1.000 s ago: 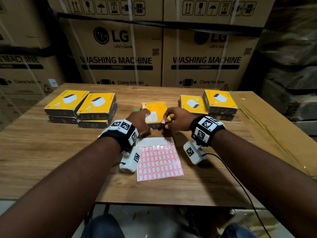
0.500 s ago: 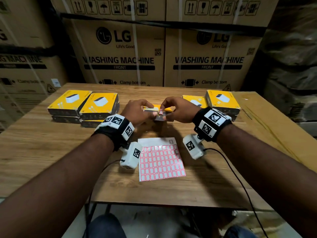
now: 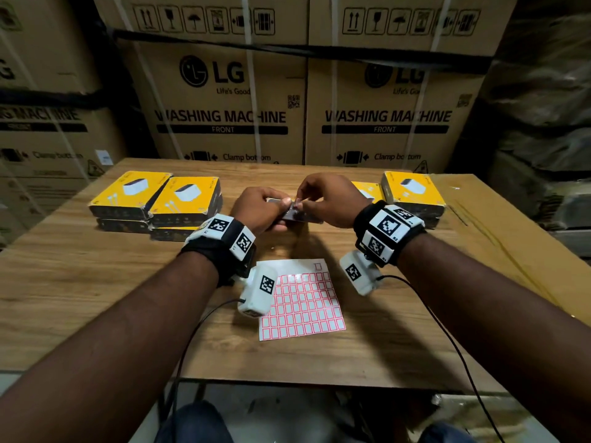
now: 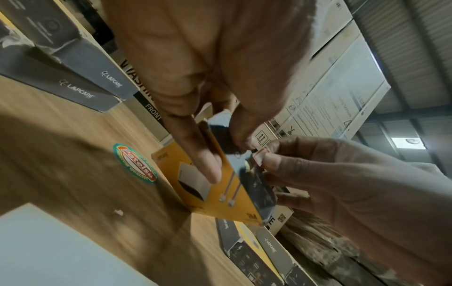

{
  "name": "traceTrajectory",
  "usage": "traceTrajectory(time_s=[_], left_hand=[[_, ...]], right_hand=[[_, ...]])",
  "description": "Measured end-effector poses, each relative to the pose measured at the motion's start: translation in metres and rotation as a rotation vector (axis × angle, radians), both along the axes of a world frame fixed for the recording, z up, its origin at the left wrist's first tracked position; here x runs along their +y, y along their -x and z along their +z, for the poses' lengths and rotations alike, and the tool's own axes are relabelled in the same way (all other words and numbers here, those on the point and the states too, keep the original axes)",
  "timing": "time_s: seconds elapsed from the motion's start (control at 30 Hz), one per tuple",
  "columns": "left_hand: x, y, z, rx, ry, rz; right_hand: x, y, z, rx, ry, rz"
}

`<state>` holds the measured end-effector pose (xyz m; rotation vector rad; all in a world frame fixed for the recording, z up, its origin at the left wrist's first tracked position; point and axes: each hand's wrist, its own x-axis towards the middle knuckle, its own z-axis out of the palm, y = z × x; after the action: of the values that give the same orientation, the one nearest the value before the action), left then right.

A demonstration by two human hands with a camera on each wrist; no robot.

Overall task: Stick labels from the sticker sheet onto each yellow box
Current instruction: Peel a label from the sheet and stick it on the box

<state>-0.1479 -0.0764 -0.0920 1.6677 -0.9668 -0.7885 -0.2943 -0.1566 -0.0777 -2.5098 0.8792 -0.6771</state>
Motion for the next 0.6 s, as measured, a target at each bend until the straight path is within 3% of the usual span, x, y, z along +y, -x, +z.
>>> traceTrajectory(time_s=[0.2,0.6], left_hand=[[0.0021,0.002,0.0019,0.011,-0.02,-0.009],[0.004,0.0057,0.0044,0.033,-0.006,0.008]], right_hand=[[-0.0024,-0.0052,-0.003,0.048,0.109,-0.034],[-0.001,-0.0049,-0.005,0.017,0.103,-0.044]])
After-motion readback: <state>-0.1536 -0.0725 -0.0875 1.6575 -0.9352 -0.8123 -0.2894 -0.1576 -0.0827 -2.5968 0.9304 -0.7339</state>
